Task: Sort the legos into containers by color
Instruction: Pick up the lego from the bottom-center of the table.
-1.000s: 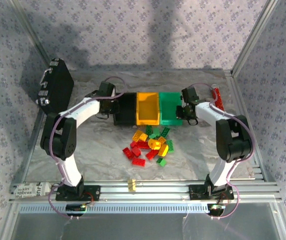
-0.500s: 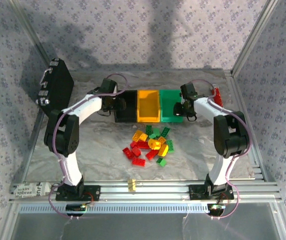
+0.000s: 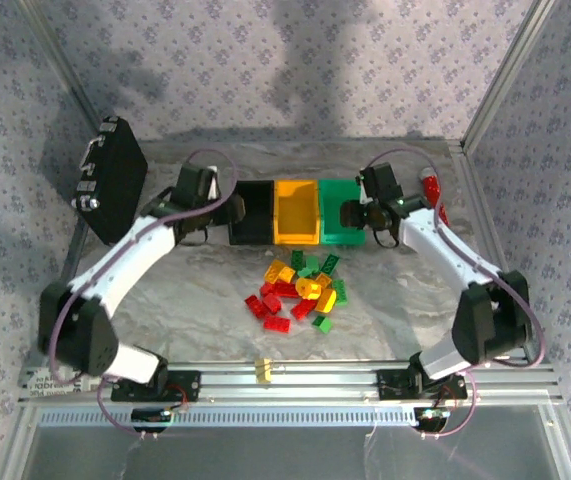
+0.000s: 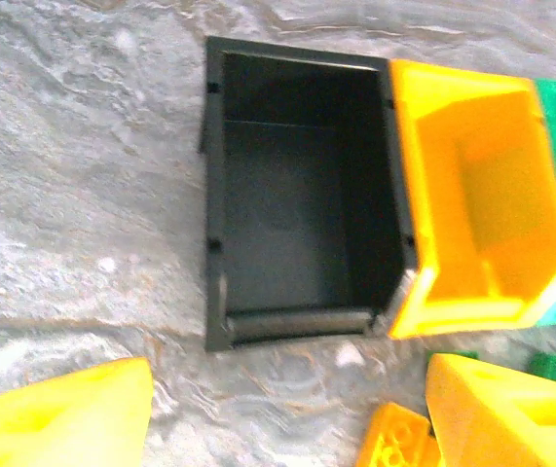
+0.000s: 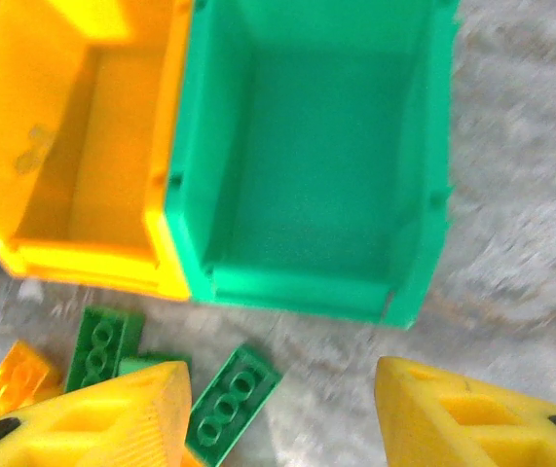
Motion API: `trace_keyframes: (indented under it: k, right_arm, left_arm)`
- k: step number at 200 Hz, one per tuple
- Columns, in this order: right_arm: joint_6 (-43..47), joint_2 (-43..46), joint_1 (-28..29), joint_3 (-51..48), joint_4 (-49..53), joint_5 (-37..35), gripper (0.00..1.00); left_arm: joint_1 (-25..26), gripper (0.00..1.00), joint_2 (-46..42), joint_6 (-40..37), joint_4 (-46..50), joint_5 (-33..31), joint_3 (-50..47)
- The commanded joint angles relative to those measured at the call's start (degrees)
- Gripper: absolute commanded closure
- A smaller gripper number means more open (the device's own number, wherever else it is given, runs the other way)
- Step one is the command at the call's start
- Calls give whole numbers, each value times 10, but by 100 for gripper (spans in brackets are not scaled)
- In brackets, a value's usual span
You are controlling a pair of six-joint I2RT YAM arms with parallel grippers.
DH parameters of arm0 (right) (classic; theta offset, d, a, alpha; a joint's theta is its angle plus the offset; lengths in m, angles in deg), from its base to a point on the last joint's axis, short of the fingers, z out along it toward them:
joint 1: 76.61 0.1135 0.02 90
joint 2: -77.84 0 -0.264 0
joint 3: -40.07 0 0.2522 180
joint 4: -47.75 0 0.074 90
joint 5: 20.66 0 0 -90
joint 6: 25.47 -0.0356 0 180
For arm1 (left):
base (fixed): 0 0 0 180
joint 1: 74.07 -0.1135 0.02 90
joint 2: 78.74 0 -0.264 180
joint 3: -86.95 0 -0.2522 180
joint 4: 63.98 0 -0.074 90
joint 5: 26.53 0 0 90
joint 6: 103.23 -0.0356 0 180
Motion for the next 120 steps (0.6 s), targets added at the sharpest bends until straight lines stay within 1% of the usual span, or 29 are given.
trace_keyframes:
  k: [1,32,48,61,87,107,120]
  right_arm:
    - [-37,24,30,-55,30,24,46]
    - [-74,89,95,-136,30,3,47]
    - [-98,136,128,-179,30,-11,48]
    - [-111,175,160,-212,11,-20,48]
    - [-127,247,236,-265,19,-49,46]
    - [-144,281,284,-299,15,-53,43]
    - [-152,287,310,-317,7,-55,43]
  left_arm:
    - [54,25,-69,53,-10,-34,-90]
    - [142,25,-177,121,-17,-83,-203]
    - [174,25,-221,141,-11,-94,-237]
    - [188,24,-243,152,5,-105,-250]
    - [203,24,-265,164,16,-107,-262]
    - [215,24,-271,168,17,-111,-263]
    - [221,24,-271,168,19,-113,-263]
